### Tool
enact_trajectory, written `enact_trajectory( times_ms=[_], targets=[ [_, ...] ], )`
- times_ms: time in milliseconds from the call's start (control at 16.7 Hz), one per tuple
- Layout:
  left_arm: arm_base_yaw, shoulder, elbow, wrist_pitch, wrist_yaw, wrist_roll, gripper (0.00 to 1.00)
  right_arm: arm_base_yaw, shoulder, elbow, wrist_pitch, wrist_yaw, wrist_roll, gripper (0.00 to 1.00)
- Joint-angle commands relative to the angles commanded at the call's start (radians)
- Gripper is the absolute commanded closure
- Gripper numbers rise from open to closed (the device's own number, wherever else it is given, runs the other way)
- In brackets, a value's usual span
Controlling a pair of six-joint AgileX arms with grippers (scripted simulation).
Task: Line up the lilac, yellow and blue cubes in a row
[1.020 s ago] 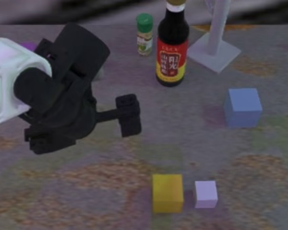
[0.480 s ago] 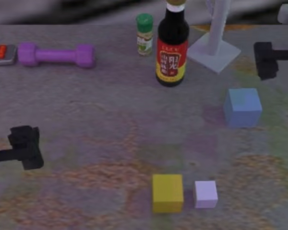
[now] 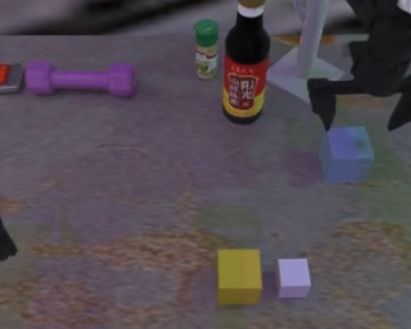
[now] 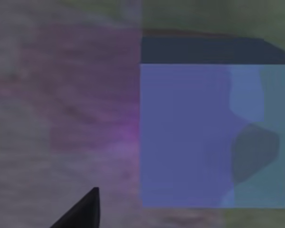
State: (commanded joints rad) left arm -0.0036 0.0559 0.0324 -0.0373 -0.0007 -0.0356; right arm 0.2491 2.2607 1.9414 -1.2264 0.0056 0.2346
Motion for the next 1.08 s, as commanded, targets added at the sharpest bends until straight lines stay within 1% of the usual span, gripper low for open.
enact_trajectory(
  times_ms=[180,540,660,900,1080],
  targets=[
    [0.024,-0.056,-0.032,0.037,0.001,0.036,0.00,0.006,0.054,0.055,-0.026,-0.001,0.007,0.00],
    [0.024,-0.056,-0.032,0.037,0.001,0.036,0.00,0.002,0.058,0.038,-0.007,-0.001,0.005,0.00],
    [0.024,-0.056,-0.032,0.037,0.001,0.036,0.00,0.004,0.075,-0.004,0.050,-0.001,0.004,0.00],
    [0.024,-0.056,-0.032,0.037,0.001,0.036,0.00,0.006,0.125,-0.113,0.222,-0.001,0.008,0.00],
    [0.024,-0.056,-0.032,0.037,0.001,0.036,0.00,0.007,0.145,-0.151,0.271,0.000,0.009,0.00]
  ],
)
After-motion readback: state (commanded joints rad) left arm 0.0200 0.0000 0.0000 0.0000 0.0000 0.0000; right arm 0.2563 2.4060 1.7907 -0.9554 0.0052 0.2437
